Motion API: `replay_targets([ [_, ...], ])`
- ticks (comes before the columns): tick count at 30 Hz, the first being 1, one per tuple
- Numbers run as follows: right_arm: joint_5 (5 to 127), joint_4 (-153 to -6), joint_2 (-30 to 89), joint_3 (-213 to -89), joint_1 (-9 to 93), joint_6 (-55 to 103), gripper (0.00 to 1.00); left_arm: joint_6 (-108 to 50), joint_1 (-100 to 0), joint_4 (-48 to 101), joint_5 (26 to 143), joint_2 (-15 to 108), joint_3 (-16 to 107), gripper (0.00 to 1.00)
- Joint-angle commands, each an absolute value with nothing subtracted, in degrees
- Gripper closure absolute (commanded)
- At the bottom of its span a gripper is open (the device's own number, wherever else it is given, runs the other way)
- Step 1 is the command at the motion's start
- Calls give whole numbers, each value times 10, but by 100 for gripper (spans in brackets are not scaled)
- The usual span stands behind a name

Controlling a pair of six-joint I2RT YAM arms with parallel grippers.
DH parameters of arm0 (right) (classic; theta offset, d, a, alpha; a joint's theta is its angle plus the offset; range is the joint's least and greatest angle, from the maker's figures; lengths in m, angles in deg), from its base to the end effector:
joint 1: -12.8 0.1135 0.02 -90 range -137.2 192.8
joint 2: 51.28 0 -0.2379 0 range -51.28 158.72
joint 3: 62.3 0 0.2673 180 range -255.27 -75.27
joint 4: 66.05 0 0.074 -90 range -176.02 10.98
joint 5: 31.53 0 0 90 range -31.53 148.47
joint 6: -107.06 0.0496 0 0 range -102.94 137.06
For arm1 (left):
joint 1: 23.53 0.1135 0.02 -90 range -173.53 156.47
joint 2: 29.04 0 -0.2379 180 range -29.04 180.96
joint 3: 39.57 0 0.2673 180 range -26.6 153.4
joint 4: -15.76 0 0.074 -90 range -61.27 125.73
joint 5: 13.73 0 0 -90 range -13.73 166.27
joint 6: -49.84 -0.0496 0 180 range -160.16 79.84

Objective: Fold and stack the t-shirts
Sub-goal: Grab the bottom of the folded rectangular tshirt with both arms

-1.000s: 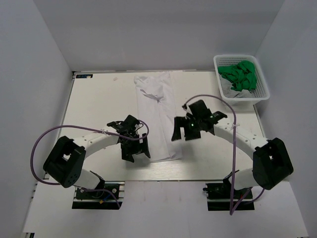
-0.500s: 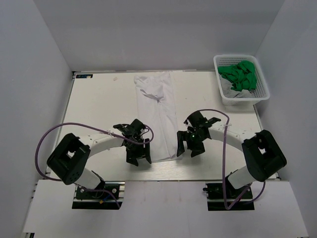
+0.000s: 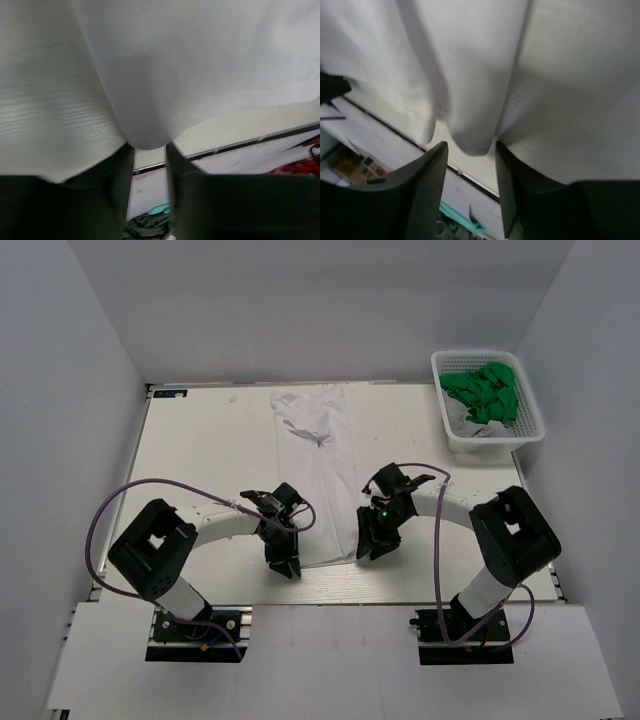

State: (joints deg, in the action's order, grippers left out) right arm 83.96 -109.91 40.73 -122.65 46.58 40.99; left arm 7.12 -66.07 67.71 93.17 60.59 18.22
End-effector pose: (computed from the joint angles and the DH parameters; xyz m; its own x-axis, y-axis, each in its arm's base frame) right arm 0.2255 0.1765 0.0960 -0.9755 -0.2120 -0.0595 -0.2141 0.8495 0.4823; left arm 0.1808 -0.1855 0.0896 -0.9892 -0.0463 0.1389 -0.0835 0.9577 -0.2755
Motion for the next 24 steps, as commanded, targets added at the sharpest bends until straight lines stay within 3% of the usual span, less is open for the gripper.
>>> replay_targets([
  [1, 823, -1068, 446, -1226, 467, 378, 54, 77, -665, 657, 881, 627, 186, 65],
  [2, 824, -1075, 460, -1232, 468, 372, 63, 77, -665, 657, 881, 632, 186, 72],
  [3, 830, -1076, 463, -1231, 468, 371, 80, 83, -665, 657, 881, 632, 186, 78],
  [4, 830, -1074, 463, -1231, 470, 372, 87, 84, -665, 663, 881, 632, 186, 95],
  [6, 831, -1071, 448, -1225, 468, 370, 98, 94, -665, 670, 871, 624, 192, 100],
  [16, 843, -1108, 327, -1200, 473, 392, 100, 100, -682, 691, 875, 537, 228, 100],
  [24, 819, -1185, 352, -1315, 468, 359, 100, 100, -672, 729, 829, 531, 311, 100],
])
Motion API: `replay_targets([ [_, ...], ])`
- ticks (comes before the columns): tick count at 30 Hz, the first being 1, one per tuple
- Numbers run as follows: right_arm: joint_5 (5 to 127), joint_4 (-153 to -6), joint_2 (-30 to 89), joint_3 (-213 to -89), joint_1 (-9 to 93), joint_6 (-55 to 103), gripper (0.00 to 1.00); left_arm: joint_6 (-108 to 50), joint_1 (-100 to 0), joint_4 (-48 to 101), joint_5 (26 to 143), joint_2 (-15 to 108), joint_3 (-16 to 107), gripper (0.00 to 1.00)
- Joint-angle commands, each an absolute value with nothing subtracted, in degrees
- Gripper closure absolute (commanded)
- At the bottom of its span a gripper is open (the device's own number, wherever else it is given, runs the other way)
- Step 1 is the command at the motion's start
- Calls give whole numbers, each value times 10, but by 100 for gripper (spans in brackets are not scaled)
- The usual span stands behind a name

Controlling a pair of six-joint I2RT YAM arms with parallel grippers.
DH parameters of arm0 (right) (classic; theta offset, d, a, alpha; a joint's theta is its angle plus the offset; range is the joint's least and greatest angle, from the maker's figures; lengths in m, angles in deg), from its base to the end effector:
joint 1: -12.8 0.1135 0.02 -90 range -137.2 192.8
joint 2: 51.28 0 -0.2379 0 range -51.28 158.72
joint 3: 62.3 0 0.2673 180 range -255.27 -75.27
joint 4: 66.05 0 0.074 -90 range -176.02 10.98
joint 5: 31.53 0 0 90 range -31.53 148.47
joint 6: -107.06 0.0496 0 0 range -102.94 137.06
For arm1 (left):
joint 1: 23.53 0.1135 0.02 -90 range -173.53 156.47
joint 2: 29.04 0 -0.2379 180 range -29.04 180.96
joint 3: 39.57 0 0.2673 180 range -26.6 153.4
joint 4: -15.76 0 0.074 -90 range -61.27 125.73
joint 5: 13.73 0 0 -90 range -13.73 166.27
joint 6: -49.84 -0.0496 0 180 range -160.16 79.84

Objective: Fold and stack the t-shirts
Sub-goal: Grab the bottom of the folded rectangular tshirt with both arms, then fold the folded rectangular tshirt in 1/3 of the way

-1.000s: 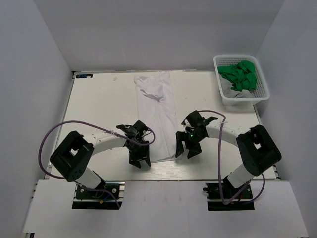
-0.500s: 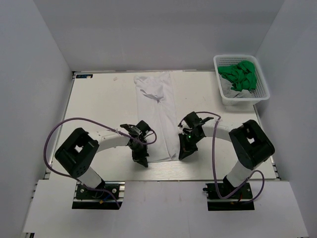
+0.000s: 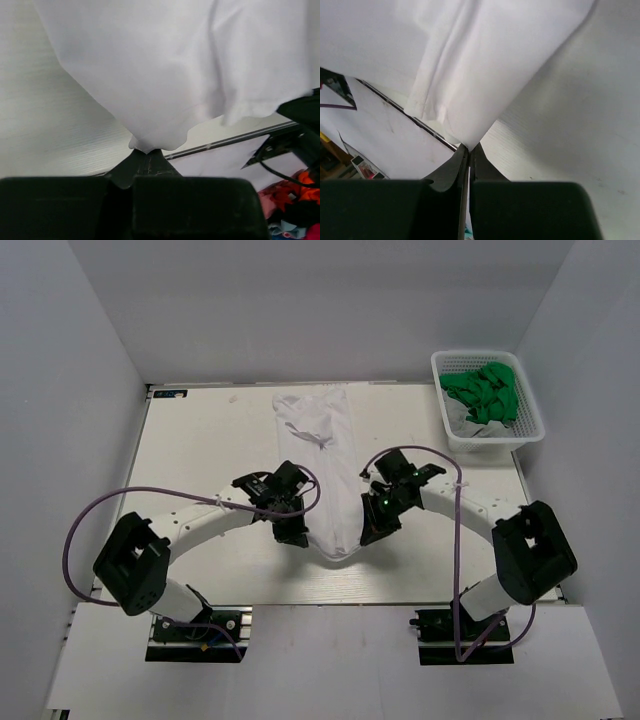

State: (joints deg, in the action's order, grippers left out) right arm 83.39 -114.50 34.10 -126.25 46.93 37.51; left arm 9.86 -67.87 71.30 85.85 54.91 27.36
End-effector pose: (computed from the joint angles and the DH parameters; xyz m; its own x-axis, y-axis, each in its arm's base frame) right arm 0.2288 0.1803 0.1412 -0.9480 -0.2598 -0.1841 -0.3176 0.8113 0.4909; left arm 0.1997 -0.2067 0.1546 -0.9938 -0.0853 -0.0709 -0.0571 0.9417 -0.3317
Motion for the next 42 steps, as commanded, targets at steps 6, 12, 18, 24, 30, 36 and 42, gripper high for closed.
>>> replay_targets([
  [6, 765, -1206, 407, -1439, 453, 369, 100, 119, -661, 762, 753, 570, 371, 100],
  [12, 762, -1231, 485, -1545, 429, 379, 100, 135, -624, 800, 708, 615, 472, 100],
  [18, 777, -1259, 553, -1664, 409, 367, 100, 117, -582, 810, 696, 664, 551, 100],
  [24, 807, -1281, 634, -1776, 392, 352, 100, 75, -551, 804, 701, 726, 623, 100],
  [30, 822, -1280, 706, -1872, 380, 354, 100, 48, -517, 803, 723, 778, 670, 100],
  [36, 818, -1251, 746, -1905, 366, 386, 100, 48, -486, 797, 736, 819, 687, 100],
  [42, 831, -1206, 786, -1919, 351, 418, 100, 41, -466, 772, 753, 855, 713, 100],
])
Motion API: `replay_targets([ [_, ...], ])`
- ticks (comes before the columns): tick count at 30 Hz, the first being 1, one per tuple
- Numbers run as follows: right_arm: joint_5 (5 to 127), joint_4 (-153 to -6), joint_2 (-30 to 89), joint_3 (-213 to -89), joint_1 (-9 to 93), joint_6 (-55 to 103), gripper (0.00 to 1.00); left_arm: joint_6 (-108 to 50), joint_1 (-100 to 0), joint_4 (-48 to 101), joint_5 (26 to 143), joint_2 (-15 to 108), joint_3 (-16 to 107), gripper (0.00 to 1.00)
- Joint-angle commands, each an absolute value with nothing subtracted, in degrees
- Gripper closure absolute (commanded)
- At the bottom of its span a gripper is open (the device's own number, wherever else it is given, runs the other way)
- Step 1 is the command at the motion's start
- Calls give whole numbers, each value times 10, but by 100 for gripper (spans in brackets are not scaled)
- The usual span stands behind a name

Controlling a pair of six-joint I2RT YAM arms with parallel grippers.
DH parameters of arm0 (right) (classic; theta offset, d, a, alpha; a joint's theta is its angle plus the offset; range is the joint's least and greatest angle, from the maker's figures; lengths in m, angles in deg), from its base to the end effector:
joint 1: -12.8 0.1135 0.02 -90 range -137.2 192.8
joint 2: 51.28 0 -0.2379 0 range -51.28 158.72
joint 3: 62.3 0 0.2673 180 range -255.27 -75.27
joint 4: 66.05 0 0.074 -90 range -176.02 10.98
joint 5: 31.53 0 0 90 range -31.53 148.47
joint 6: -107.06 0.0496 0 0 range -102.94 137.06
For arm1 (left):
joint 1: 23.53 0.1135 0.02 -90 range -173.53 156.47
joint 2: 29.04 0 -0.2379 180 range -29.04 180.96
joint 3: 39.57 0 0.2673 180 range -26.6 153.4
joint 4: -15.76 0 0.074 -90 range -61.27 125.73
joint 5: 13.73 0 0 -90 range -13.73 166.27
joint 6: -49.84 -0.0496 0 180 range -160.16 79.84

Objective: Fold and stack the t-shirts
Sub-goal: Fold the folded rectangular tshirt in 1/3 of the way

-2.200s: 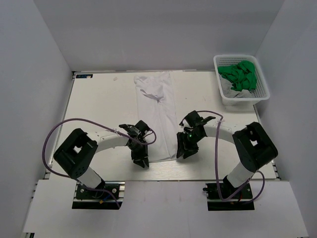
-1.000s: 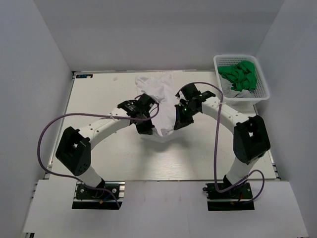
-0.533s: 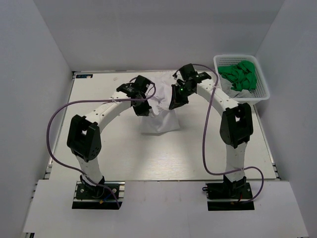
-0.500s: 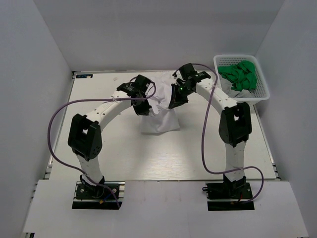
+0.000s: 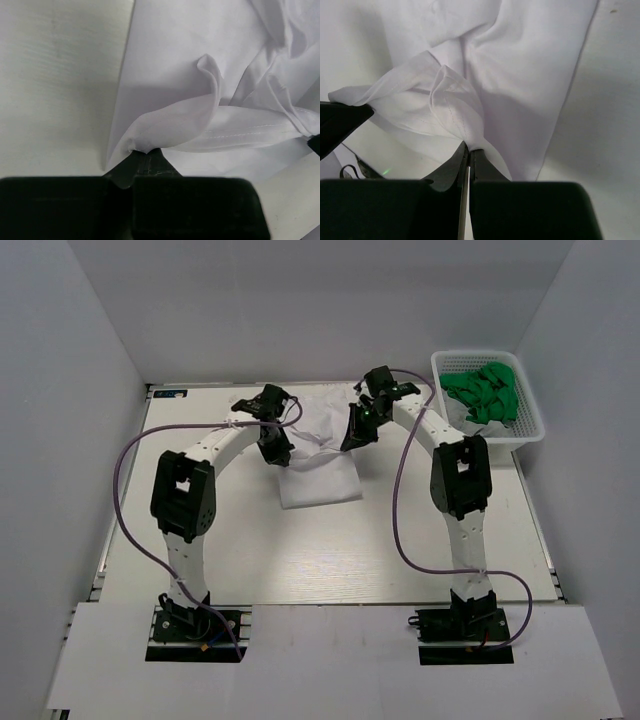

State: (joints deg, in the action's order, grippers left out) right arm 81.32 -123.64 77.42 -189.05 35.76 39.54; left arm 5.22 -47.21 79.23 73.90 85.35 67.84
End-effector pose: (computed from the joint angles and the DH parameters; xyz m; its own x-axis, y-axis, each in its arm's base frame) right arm 0.4497 0.2114 0.1869 -0.9401 -0.0156 -0.3404 -0.1962 0.8417 0.5031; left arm 0.3900 -0.1688 0.1813 -0.8828 -0.3894 -0.2628 -0.3413 0.9160 -0.2108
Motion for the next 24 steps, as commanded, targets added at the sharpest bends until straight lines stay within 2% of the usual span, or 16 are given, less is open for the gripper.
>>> replay_targets([
  [1, 832, -1193, 789, -1919, 346, 421, 100, 41, -461, 772, 753, 861, 718, 100],
  [9, 832, -1127, 816, -1917, 334, 438, 100, 11, -451, 732, 794, 900, 742, 100],
  [10, 835, -1110, 818, -1922, 333, 440, 96, 5, -445, 732, 794, 909, 748, 100],
  [12, 850, -1099, 826, -1929, 325, 443, 76, 5, -439, 732, 794, 921, 773, 98],
  [13, 858, -1083, 828, -1938, 326, 444, 53, -1, -439, 732, 794, 926, 782, 86],
  [14, 861, -1074, 831, -1943, 325, 447, 39, -7, -434, 724, 794, 931, 792, 34],
  [15, 866, -1071, 835, -1949, 319, 446, 25, -26, -429, 715, 800, 939, 802, 6],
  [16, 884, -1070, 835, -1961, 317, 449, 10, -26, -429, 709, 800, 939, 830, 0],
  [20, 884, -1053, 800, -1944, 316, 442, 10, -81, -417, 703, 828, 946, 899, 0],
  [24, 884, -1042, 742, -1864, 322, 421, 10, -115, -417, 682, 859, 909, 845, 0],
])
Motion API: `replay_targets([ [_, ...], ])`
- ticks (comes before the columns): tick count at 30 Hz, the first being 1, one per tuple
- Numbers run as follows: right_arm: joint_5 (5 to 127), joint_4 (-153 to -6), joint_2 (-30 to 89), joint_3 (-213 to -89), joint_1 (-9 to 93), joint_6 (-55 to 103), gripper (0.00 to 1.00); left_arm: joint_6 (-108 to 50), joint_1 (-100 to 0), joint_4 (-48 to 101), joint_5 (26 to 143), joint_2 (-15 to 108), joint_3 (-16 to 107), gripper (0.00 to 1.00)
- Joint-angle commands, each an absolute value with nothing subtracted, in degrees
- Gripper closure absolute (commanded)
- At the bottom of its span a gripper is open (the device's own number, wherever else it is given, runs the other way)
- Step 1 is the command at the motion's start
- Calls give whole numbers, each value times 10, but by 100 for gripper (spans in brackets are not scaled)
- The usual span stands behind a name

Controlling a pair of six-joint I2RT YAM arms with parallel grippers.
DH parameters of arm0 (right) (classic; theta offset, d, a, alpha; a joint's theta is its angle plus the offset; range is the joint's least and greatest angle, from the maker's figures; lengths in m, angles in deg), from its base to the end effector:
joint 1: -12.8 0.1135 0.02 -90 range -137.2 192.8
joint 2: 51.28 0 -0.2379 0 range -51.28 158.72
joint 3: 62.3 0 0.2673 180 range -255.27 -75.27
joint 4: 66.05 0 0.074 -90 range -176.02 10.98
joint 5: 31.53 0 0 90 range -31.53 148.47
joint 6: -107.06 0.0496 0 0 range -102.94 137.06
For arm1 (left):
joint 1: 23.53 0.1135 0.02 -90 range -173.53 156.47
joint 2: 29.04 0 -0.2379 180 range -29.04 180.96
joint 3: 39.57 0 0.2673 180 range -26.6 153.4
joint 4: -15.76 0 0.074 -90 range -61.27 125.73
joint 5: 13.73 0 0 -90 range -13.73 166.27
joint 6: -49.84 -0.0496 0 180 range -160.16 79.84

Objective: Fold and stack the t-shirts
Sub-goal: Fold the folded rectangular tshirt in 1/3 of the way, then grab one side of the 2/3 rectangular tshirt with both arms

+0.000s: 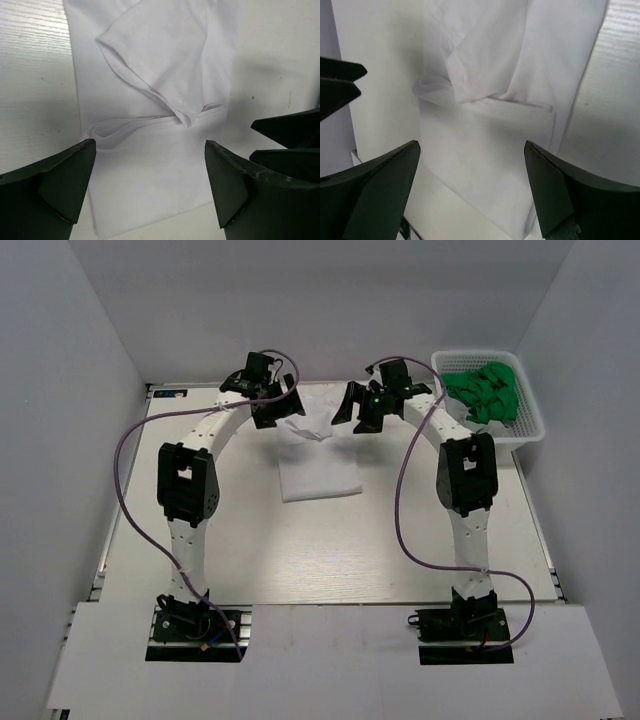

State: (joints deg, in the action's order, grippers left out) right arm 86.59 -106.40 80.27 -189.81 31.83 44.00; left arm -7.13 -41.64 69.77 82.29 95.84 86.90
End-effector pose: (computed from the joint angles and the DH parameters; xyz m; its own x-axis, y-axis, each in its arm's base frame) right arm 0.4921 0.1944 0.1903 -0.8641 0.1246 -0.4877 -0.2406 0.7487 0.6177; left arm 0.4721 -0.1599 0.2183 -0.8331 -0.2979 -0.4660 -0.1004 0.9101 -0.4021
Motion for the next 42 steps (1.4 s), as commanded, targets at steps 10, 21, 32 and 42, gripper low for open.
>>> replay_targets([
  [10, 861, -1023, 557, -1563, 325, 392, 10, -129, -437, 673, 891, 735, 546, 0],
  [21, 843, -998, 577, -1469, 327, 425, 10, -83, -459, 608, 917, 711, 409, 0],
  [32, 854, -961, 637, -1461, 326, 466, 18, -77, -459, 555, 898, 760, 375, 6],
  [42, 863, -942, 653, -1446, 325, 484, 44, -71, -459, 522, 924, 794, 356, 54],
])
